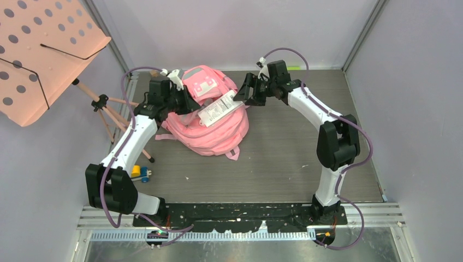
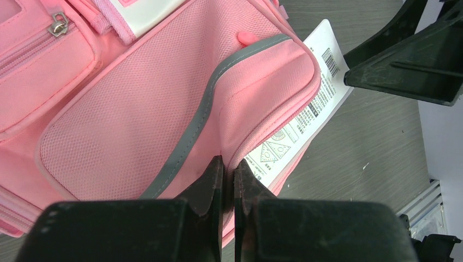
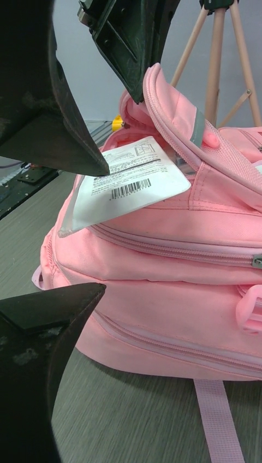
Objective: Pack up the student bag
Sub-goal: Place the stationery in the student bag.
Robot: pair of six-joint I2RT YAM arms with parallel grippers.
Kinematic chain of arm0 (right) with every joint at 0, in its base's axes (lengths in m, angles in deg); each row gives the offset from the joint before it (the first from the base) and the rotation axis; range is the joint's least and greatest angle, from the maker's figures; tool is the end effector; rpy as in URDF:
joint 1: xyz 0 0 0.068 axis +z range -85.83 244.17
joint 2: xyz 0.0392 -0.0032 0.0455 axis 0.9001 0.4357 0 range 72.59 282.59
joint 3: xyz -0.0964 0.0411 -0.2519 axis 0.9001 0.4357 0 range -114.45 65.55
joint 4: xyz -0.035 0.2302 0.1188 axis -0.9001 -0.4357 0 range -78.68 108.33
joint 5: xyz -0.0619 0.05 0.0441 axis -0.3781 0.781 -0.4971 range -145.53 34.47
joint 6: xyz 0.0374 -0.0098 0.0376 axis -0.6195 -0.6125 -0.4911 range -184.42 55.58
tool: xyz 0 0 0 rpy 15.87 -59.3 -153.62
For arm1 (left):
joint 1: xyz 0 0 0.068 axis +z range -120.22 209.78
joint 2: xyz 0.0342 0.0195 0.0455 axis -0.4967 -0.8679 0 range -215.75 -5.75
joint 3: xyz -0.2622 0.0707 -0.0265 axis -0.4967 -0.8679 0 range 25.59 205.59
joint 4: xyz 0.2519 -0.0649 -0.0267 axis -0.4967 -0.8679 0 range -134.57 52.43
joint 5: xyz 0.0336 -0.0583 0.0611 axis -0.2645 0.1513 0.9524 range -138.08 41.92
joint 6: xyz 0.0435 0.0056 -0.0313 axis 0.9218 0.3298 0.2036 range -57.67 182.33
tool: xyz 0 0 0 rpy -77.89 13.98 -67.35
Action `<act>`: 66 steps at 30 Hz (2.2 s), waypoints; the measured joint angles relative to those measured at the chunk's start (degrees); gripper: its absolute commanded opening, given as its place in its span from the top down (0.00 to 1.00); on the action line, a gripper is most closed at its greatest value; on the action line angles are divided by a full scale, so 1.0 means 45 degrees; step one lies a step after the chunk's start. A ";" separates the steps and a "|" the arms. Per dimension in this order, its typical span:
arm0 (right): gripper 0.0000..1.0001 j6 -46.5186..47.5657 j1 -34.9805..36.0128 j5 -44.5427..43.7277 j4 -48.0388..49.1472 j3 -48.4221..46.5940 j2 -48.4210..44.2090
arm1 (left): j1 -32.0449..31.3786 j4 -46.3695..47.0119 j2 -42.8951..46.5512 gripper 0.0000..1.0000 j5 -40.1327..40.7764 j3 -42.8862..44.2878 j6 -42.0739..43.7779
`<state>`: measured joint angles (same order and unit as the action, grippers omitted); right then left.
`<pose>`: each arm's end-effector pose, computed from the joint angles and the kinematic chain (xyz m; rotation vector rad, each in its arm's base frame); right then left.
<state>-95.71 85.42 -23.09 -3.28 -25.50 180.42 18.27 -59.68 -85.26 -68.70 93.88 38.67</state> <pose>0.3978 0.1751 0.2869 -0.1231 2.3571 1.1099 0.3047 -0.0749 0.3254 -0.0180 2.2035 -0.7375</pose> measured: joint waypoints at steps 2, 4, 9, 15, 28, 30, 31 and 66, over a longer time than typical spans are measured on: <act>0.32 -0.0136 0.0000 0.0155 0.0131 0.0000 0.0146 | 0.0000 0.0000 0.0000 1.00 0.0000 0.0000 0.0000; 0.36 -0.0359 0.0000 0.0389 0.0321 0.0000 0.0262 | 0.0000 0.0000 0.0000 1.00 0.0000 0.0000 0.0000; 0.46 -0.0695 0.0005 0.0835 0.0758 0.0102 0.0291 | 0.0000 0.0000 0.0000 1.00 -0.0005 0.0000 0.0000; 0.56 -0.1141 0.0053 0.1579 0.1302 0.0384 0.0335 | 0.0000 0.0000 0.0000 1.00 -0.0005 0.0000 0.0000; 0.99 -0.3827 0.0223 0.2127 0.3808 0.2035 -0.0189 | 0.0000 -0.0019 0.0000 1.00 -0.0010 0.0000 0.0000; 0.99 -0.4862 0.0228 0.1744 0.4813 0.3011 -0.0670 | 0.0000 -0.0019 0.0000 1.00 -0.0010 0.0000 0.0000; 0.99 -0.5401 0.0228 0.1506 0.5299 0.3483 -0.0923 | 0.0000 -0.0010 0.0000 1.00 -0.0019 0.0000 -0.0005; 0.99 -1.0710 0.2977 -0.3104 1.0156 0.4391 0.0257 | 0.0083 0.0087 0.0000 1.00 -0.0155 -0.0019 -0.0097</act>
<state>-143.91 98.82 -37.05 42.42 -5.74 181.58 18.64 -59.29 -85.26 -69.40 93.79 38.23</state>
